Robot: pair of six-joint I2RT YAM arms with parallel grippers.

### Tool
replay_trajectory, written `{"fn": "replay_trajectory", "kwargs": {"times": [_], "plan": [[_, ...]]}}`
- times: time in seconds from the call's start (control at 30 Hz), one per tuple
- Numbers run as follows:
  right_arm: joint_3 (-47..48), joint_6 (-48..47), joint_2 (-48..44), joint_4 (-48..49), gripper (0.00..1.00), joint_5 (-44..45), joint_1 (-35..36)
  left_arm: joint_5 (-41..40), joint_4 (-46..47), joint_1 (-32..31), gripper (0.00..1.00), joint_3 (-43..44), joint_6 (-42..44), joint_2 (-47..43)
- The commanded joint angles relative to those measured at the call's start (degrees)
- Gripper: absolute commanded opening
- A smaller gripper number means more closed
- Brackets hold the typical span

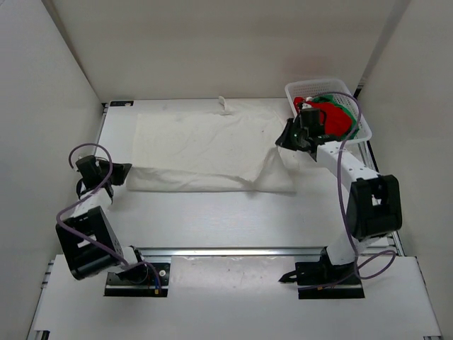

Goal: Fold and stack the t-shirts
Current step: Grap the side of the flattened tshirt closest away from the robot with both arms, then fold the flattened tshirt in 1/3 of the way

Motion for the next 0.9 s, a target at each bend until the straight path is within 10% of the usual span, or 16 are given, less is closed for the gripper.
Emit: {"fn": "replay_trajectory", "kwargs": {"times": [0.0,0.53,0.77,0.87], "plan": [[7.8,-2.1,4.8,3.2,0.0,0.5,-0.8,-3.2,2.5,-0.3,0.0,3.8,-0.6,3.5],[37.8,-6.0,30.1,-7.0,0.01,3.3,-1.8,0.9,4.0,0.0,0.12,15.1,2.8,22.3],[29.0,-5.8,19.2,-4.4,0.31,3.2,-1.8,-1.2,3.9,1.6,0.38,10.3,3.8,12.7],[16.6,-4.0,9.7,-0.5,0.18,3.7,-2.1,-4.2,3.6,-2.8,0.39,6.7,4.8,6.3]]}}
